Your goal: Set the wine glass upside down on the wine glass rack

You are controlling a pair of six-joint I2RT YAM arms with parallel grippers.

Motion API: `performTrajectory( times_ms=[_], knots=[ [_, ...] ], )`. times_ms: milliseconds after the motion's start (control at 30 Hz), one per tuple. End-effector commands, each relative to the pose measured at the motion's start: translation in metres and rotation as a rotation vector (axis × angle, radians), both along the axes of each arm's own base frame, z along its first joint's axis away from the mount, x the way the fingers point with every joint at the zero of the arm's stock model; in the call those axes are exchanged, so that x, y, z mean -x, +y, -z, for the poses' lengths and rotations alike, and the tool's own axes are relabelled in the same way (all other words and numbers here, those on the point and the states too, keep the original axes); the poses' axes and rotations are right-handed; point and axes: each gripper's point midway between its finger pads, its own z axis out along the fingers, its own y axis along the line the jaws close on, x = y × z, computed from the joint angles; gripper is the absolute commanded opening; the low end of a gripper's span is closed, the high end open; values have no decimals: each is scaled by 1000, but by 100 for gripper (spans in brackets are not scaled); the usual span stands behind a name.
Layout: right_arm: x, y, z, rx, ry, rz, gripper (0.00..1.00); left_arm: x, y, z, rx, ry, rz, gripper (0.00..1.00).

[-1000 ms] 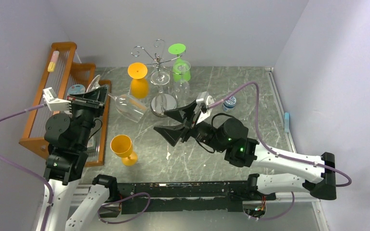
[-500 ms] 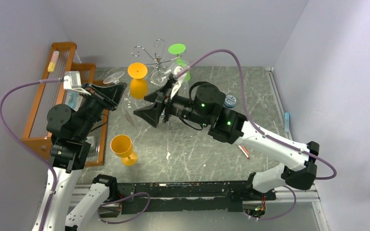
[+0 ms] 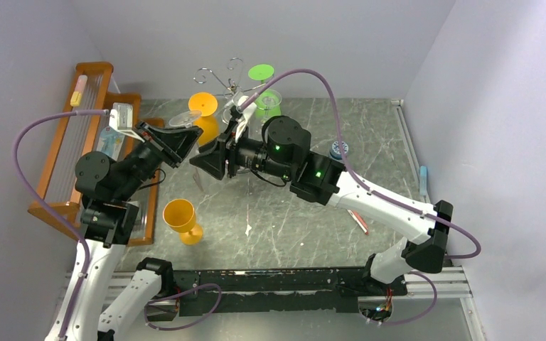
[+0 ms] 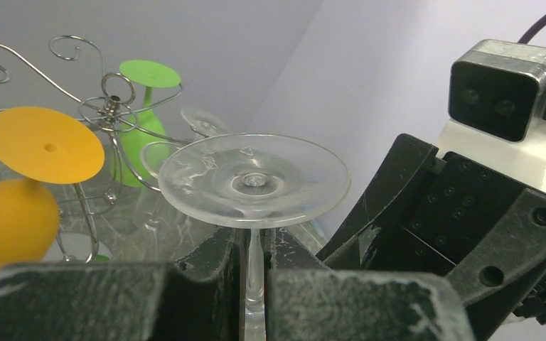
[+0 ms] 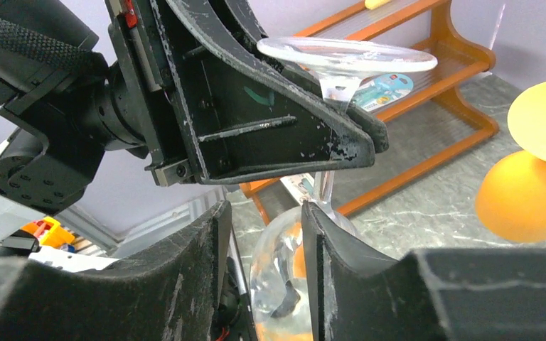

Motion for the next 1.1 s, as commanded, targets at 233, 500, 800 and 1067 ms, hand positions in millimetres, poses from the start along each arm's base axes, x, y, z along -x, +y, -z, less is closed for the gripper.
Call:
performTrajectory(
  times_ms=[233,500,800,1067],
  knots=[
    [-13,7,24,42,-27,33,32,21,-11,-21,31,-85,110,5],
    [-9,-18,-6,-42,-100,69,42,16,-2,-19,21,-75,44,5],
    [-11,-18,-1,-30,-72,78,56,21,-6,-22,28,-96,79,5],
    [-12,-4,0,-37,-56,35,49,36,-21,-25,7,-139,204,5]
  ],
)
